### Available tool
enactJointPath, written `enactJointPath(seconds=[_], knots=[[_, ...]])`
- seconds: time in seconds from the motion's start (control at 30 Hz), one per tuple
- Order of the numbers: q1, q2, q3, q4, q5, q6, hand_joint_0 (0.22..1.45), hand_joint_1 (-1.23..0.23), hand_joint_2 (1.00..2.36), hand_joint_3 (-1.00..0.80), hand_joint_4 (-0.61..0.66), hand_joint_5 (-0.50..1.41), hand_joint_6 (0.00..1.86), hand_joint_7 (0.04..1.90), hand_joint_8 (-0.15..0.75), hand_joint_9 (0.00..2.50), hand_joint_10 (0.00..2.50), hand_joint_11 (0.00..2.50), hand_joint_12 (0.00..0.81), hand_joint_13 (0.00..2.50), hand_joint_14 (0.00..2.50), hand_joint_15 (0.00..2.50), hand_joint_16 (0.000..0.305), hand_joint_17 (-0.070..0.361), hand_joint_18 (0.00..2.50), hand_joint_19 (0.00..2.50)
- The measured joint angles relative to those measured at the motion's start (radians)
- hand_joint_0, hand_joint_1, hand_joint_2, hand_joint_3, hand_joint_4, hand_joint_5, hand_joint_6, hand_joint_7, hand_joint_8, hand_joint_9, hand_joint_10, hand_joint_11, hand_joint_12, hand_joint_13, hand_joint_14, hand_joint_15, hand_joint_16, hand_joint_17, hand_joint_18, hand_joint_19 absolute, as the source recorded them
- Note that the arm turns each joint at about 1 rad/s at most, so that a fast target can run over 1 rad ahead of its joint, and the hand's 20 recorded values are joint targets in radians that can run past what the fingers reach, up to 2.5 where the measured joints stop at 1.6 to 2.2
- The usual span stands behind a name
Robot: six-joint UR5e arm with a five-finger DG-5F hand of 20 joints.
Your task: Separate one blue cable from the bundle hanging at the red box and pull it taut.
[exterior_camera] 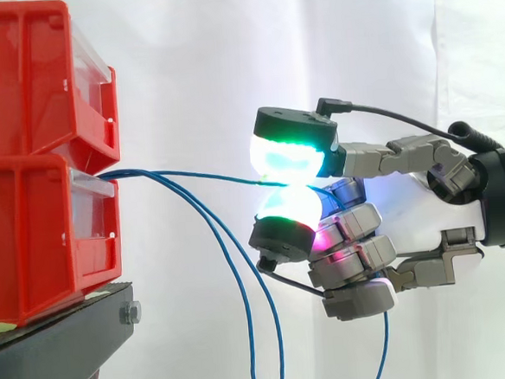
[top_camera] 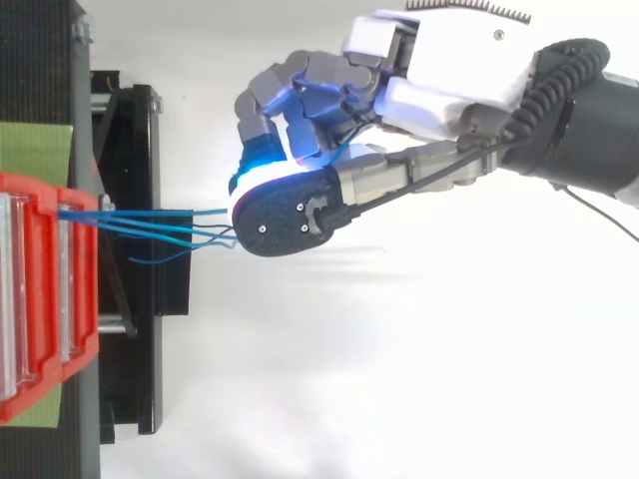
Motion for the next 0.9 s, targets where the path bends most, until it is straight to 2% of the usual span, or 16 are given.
enactJointPath(seconds=[0.9], knots=[[0.0, 0.0, -0.001, -0.002, 0.001, -0.001, 0.8, -0.71, 1.03, 0.09, 0.18, -0.26, 0.97, 1.23, 0.33, 0.65, 2.5, 1.56, 0.327, 0.63, 2.5, 1.46, 0.029, 0.066, 1.01, 1.78]])
